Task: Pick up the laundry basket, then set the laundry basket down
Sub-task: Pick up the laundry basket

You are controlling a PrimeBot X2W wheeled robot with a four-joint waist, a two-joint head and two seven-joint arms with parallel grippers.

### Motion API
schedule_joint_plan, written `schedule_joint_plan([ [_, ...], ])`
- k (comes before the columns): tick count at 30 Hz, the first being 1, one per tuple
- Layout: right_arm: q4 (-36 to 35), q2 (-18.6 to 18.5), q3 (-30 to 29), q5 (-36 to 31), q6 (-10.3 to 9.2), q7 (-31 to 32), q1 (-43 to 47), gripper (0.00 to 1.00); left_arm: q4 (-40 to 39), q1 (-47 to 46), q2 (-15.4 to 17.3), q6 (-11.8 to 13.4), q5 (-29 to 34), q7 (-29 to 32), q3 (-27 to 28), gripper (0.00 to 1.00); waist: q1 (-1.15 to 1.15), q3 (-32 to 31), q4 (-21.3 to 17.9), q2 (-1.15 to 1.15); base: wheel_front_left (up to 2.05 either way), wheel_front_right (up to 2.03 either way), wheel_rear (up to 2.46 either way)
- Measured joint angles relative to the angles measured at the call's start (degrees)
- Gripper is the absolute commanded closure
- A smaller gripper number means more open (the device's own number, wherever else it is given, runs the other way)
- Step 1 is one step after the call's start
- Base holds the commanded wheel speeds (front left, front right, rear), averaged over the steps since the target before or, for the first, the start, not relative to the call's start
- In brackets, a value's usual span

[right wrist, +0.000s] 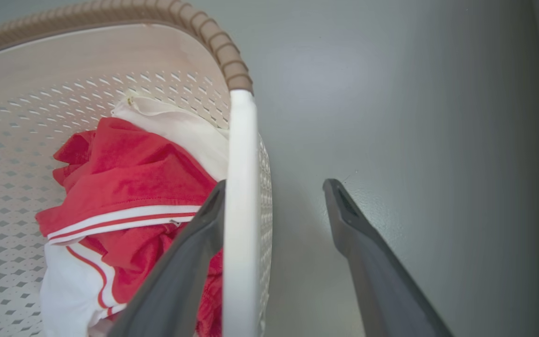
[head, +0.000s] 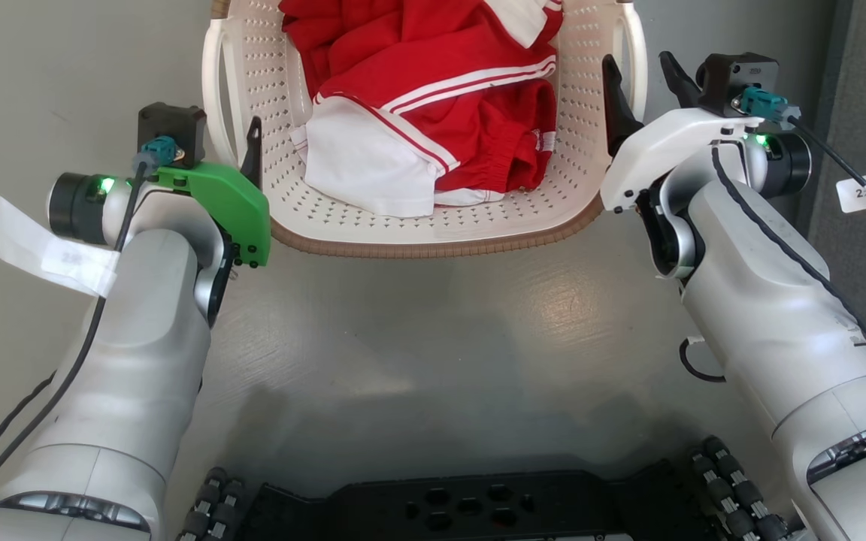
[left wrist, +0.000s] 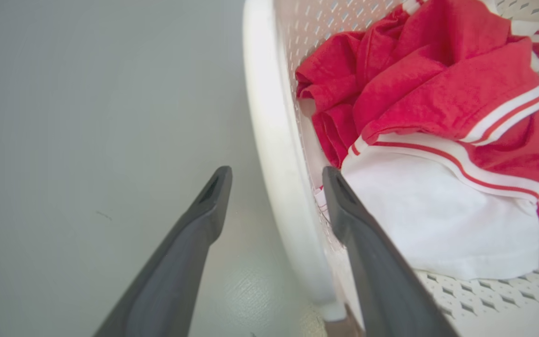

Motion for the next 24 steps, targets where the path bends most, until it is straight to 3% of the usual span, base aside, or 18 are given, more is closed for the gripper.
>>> schedule_joint_plan([
  [7, 0.98, 0.00, 1.78, 1.27, -0.01, -0.01, -0.76, 0.01, 1.20, -1.06, 0.00, -0.45, -0.84, 0.00, -1.36, 0.00, 0.00, -0.02, -0.32, 0.00, 0.00, 0.00, 0.00],
  [11, 1.64, 0.01, 2.89, 2.26, -0.01, -0.01, -1.03, 0.46, 2.29, -1.26, 0.00, -0.46, -1.27, 0.00, -1.98, 0.00, 0.00, 0.00, -0.41, 0.00, 0.00, 0.00, 0.00],
  [13, 2.05, 0.01, 3.42, 2.80, -0.01, -0.01, -1.33, 0.59, 2.57, -1.28, 0.01, -0.46, -1.33, 0.00, -2.22, 0.00, 0.00, -0.01, -0.43, 0.00, 0.00, 0.00, 0.00],
  [14, 2.23, 0.01, 3.75, 3.07, -0.02, -0.01, -1.54, 0.65, 2.71, -1.31, 0.01, -0.46, -1.41, -0.01, -2.40, 0.24, 0.00, -0.02, -0.43, 0.00, 0.00, 0.00, 0.00],
  [15, 2.32, 0.00, 4.09, 3.21, -0.01, -0.01, -1.68, 0.74, 2.88, -1.34, 0.01, -0.46, -1.75, 0.00, -2.61, 0.66, 0.00, -0.03, -0.44, 0.00, 0.00, 0.00, 0.00],
  [16, 2.35, 0.08, 4.47, 3.30, -0.01, -0.01, -1.75, 0.87, 3.11, -1.36, 0.00, -0.46, -2.26, -0.01, -2.87, 0.98, 0.00, -0.06, -0.45, 0.00, 0.00, 0.00, 0.00],
  [17, 2.40, 0.25, 4.79, 3.41, 0.00, -0.01, -1.82, 1.00, 3.41, -1.36, 0.01, -0.46, -2.41, -0.01, -3.13, 1.00, 0.00, -0.09, -0.45, 0.00, 0.00, 0.00, 0.00],
  [24, 4.24, 0.52, 6.38, 4.53, -0.05, -0.01, -2.33, 1.00, 4.24, -1.97, -0.73, -0.88, -3.43, -0.36, -4.07, 1.00, 0.00, -0.63, -0.48, 0.00, 0.00, 0.00, 0.00],
])
